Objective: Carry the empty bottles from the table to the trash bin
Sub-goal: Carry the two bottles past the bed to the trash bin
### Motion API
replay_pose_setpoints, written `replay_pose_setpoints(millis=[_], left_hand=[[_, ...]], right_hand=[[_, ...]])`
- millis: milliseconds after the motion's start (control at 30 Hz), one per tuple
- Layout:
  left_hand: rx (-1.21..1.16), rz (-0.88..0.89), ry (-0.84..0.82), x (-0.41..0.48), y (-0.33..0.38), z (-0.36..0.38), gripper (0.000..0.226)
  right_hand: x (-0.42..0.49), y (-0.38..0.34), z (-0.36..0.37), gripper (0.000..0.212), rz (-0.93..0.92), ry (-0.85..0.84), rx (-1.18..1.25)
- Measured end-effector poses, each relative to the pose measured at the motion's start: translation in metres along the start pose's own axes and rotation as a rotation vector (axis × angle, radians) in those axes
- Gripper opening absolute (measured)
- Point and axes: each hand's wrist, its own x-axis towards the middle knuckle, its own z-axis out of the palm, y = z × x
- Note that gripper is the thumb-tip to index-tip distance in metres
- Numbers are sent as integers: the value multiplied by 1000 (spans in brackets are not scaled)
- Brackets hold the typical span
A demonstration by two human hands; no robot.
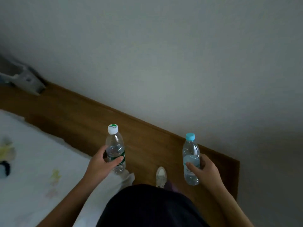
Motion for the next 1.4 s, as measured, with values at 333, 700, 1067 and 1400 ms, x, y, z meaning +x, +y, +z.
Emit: replay_pose_setpoints(millis=[333, 700, 1067, 1400], left_hand=[[-274, -379, 507, -13, -51, -66, 73], [-501, -529, 725, 63, -81, -173, 84], [-444, -396, 747, 217, -60, -318, 49], [-514, -563, 970, 317, -61, -441, 51]], right_hand=[[186, -201, 76, 68, -323, -464, -228], [277, -359, 212, 74, -386, -632, -313], [384, -470, 291, 45, -340, -607, -350], [467, -662, 457, 45, -493, -848, -422]])
